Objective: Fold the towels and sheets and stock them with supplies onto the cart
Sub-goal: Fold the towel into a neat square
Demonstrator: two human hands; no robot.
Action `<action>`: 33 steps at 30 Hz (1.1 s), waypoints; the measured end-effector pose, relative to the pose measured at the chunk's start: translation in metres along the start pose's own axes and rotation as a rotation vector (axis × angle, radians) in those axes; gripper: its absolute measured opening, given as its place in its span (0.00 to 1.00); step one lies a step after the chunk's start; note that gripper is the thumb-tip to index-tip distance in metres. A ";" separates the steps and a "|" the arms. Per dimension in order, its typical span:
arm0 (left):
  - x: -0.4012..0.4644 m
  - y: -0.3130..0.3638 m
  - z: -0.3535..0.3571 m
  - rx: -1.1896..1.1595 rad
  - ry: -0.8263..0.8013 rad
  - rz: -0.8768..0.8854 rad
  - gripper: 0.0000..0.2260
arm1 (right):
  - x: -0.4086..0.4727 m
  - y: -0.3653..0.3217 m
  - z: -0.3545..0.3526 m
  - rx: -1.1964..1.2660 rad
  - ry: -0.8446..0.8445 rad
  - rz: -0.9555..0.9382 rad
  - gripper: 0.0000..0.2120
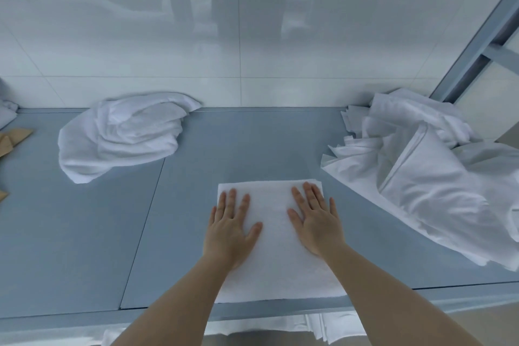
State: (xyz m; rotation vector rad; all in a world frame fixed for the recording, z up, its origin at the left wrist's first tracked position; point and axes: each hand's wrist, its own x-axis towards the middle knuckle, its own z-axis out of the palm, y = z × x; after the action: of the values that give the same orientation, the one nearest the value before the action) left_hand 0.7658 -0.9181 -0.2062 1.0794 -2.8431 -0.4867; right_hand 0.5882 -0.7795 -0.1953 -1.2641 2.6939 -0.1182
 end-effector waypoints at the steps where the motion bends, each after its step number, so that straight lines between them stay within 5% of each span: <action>1: 0.000 0.007 0.002 0.001 0.001 0.003 0.33 | -0.002 0.008 0.000 0.002 0.004 0.003 0.28; 17: 0.035 0.088 0.029 0.014 0.017 0.018 0.34 | 0.017 0.095 -0.012 -0.023 0.048 0.006 0.27; 33: -0.035 0.099 0.013 0.060 -0.098 -0.028 0.31 | -0.066 0.051 -0.012 -0.006 0.024 0.095 0.27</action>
State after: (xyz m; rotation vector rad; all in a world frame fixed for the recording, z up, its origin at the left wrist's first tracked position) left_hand 0.7270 -0.8222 -0.1853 1.1381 -2.9491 -0.4721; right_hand 0.5890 -0.6958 -0.1827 -1.1415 2.7703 -0.1139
